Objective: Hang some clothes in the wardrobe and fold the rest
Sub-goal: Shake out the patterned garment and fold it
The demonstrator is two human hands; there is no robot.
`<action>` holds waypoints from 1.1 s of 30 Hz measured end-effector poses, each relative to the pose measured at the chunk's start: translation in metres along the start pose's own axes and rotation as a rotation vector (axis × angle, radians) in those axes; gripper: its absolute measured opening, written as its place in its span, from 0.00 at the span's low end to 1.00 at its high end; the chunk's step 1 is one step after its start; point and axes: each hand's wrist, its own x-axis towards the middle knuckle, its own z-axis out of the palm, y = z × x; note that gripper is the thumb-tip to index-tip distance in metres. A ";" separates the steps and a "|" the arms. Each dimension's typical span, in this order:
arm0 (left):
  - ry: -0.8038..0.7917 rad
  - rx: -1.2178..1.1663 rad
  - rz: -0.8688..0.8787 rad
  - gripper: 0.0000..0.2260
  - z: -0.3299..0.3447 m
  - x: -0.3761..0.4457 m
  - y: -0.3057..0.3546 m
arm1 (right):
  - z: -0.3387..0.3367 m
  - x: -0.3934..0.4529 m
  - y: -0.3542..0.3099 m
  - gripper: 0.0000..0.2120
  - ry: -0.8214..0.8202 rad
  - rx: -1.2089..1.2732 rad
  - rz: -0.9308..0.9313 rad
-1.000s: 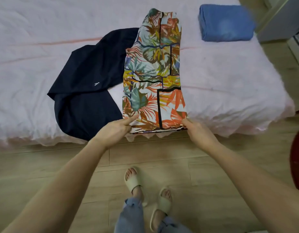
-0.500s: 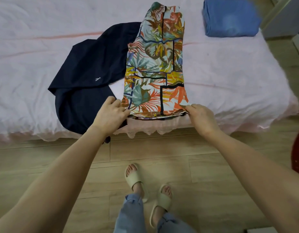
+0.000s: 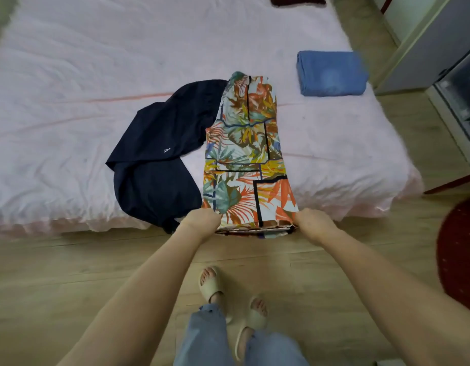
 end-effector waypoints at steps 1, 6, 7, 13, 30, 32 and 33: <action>-0.016 -0.002 0.022 0.14 -0.006 -0.009 0.006 | -0.004 -0.013 0.001 0.15 -0.056 0.022 0.004; -0.092 -0.042 0.015 0.12 -0.037 -0.041 0.013 | -0.012 -0.041 0.022 0.26 -0.171 0.122 -0.054; -0.102 -0.059 -0.004 0.11 -0.044 -0.042 0.009 | -0.015 -0.041 0.025 0.22 -0.160 0.144 -0.047; 0.172 -0.136 -0.186 0.09 -0.106 -0.043 -0.033 | -0.064 -0.029 0.049 0.07 0.141 0.548 0.039; 0.367 -0.440 -0.298 0.05 -0.201 0.292 -0.218 | -0.221 0.293 0.108 0.06 0.513 0.717 0.397; 0.351 -0.464 -0.310 0.05 -0.200 0.337 -0.234 | -0.226 0.335 0.112 0.05 0.503 0.740 0.422; 0.357 -0.479 -0.315 0.05 -0.198 0.358 -0.240 | -0.226 0.354 0.113 0.05 0.496 0.746 0.437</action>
